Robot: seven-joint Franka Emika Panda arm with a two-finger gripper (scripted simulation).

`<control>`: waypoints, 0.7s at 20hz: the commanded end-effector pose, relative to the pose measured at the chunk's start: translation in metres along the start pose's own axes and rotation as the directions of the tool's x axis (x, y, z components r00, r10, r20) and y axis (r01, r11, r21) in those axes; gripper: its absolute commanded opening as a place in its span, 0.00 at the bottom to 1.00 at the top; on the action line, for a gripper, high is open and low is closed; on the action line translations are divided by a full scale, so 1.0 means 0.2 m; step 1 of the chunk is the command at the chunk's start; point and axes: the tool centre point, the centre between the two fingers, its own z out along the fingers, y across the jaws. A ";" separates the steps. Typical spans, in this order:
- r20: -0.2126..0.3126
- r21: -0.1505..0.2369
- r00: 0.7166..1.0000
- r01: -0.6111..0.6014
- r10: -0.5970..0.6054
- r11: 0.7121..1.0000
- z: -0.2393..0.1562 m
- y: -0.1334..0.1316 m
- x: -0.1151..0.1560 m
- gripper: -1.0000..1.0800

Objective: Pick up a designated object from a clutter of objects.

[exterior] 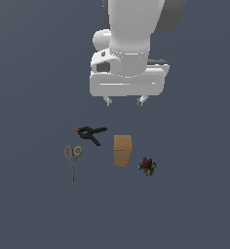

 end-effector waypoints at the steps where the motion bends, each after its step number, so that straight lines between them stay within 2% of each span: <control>1: 0.000 0.000 1.000 0.000 0.000 1.000 0.00 0.00 0.00 0.96; 9: 0.001 -0.025 1.000 0.025 -0.025 0.999 -0.04 -0.01 0.02 0.96; 14: 0.001 -0.027 1.000 0.027 -0.027 0.999 -0.04 -0.01 0.02 0.96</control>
